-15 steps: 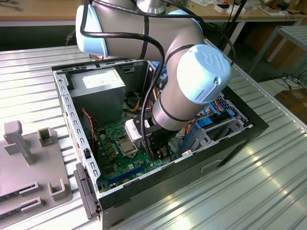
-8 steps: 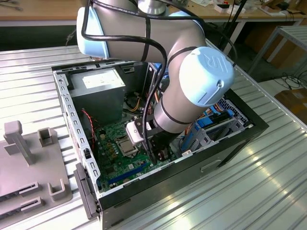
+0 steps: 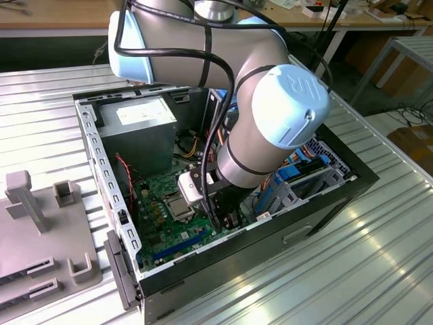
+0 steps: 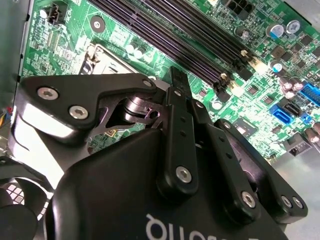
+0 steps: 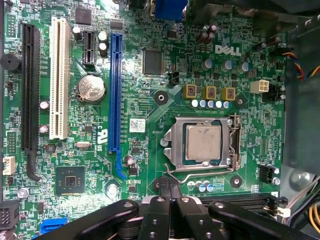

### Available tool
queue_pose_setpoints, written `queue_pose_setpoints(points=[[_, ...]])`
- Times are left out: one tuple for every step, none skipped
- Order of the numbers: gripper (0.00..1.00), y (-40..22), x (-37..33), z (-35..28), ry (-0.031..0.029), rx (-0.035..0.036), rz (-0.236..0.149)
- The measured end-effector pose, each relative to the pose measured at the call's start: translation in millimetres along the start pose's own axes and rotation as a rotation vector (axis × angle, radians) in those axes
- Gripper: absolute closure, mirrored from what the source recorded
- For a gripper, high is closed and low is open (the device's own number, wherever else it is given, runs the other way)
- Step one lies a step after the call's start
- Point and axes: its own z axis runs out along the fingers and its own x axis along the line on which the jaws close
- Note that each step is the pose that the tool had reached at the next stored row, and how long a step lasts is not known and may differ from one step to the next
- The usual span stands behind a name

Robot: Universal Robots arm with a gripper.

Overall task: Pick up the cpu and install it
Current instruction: 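Install the first cpu locking lever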

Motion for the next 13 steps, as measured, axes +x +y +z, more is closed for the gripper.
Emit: queue_pose_setpoints(points=[[0.89, 0.0, 0.0, 0.6, 0.0008, 0.0001, 0.0], [0.89, -0.1, 0.2, 1.5, 0.0026, -0.0001, 0.0], [0.89, -0.1, 0.3, 1.6, 0.0052, -0.0005, 0.0], [0.89, -0.1, 0.4, 1.7, 0.0092, -0.0009, 0.001], [0.89, -0.1, 0.5, 1.7, 0.0114, -0.0013, 0.001], [0.89, 0.0, 0.6, 1.7, 0.012, -0.0015, 0.001], [0.89, -0.1, 0.6, 1.9, 0.012, -0.0015, 0.001], [0.89, -0.1, 0.6, 2.3, 0.0118, -0.0014, 0.001], [0.89, -0.1, 0.7, 2.6, 0.0098, -0.0015, 0.001], [0.89, -0.2, 0.7, 2.6, 0.0026, -0.001, 0.0], [0.89, -0.2, 0.7, 2.5, -0.0076, -0.0007, 0.0], [0.89, -0.2, 0.7, 2.4, -0.0175, -0.0004, -0.001], [0.89, -0.2, 0.6, 1.9, -0.0257, -0.0003, -0.001]])
